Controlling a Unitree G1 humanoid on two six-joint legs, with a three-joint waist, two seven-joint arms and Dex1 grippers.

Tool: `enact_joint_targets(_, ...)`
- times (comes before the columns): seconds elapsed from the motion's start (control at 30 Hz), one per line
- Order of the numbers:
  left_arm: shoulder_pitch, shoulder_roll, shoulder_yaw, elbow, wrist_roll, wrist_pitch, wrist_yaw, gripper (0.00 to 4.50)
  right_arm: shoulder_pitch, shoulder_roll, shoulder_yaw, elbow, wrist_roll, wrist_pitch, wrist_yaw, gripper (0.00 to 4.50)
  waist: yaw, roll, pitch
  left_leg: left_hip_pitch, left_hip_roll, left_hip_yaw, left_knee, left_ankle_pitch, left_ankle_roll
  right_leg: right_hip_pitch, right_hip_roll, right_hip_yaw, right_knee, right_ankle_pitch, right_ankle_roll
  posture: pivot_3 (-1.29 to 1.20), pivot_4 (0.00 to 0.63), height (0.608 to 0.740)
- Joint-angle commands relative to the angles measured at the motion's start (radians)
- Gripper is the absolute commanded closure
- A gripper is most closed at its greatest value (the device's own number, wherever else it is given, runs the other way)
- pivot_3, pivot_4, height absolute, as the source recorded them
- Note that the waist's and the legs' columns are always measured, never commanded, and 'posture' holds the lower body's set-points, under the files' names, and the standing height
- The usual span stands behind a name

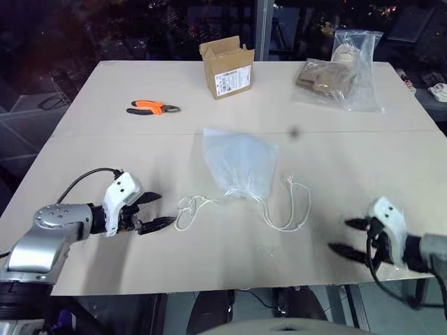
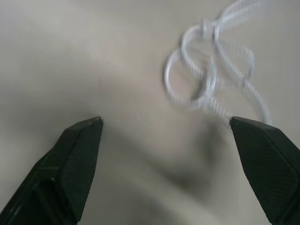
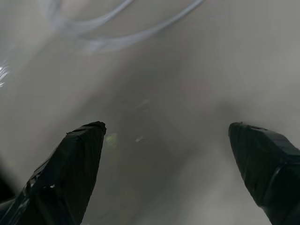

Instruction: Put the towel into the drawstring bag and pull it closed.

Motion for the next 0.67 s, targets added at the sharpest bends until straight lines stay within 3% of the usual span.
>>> enact_joint_targets(0.03, -0.023, -0.071, 0.126, -0.063, -0.101, -0.021, 0.047, 0.06, -0.038, 0.095, -0.120, -0.018, 0.029, -0.126, -0.001, 0.00, -0.003, -0.003, 0.002, 0.000, 0.001, -0.001, 0.000, 0.000, 0.000, 0.000, 0.002, 0.000, 0.000, 0.000, 0.000, 0.00, 0.150, 0.740)
enact_joint_targets(0.2, -0.061, -0.152, 0.192, -0.103, -0.160, -0.005, 0.136, 0.06, -0.023, 0.187, -0.136, -0.035, -0.076, -0.257, -0.033, 0.00, -0.001, -0.003, 0.001, 0.001, 0.001, -0.003, 0.005, 0.000, 0.000, 0.003, 0.002, 0.000, 0.002, -0.001, -0.003, 0.00, 0.150, 0.740)
enact_joint_targets(0.43, 0.077, -0.213, 0.209, -0.214, -0.093, -0.087, 0.208, 0.06, 0.061, 0.260, -0.152, -0.028, -0.222, -0.399, -0.065, 0.00, -0.002, -0.004, 0.001, 0.000, 0.000, 0.000, 0.009, 0.000, 0.000, 0.003, 0.001, 0.002, 0.002, -0.001, -0.003, 0.00, 0.150, 0.740)
enact_joint_targets(0.67, 0.166, -0.234, 0.247, -0.222, -0.083, -0.117, 0.243, 0.06, 0.088, 0.297, -0.157, 0.026, -0.272, -0.484, -0.046, 0.00, 0.002, -0.003, 0.001, 0.001, 0.001, -0.002, 0.007, 0.000, 0.000, 0.003, 0.001, 0.000, 0.002, -0.001, -0.004, 0.00, 0.150, 0.740)
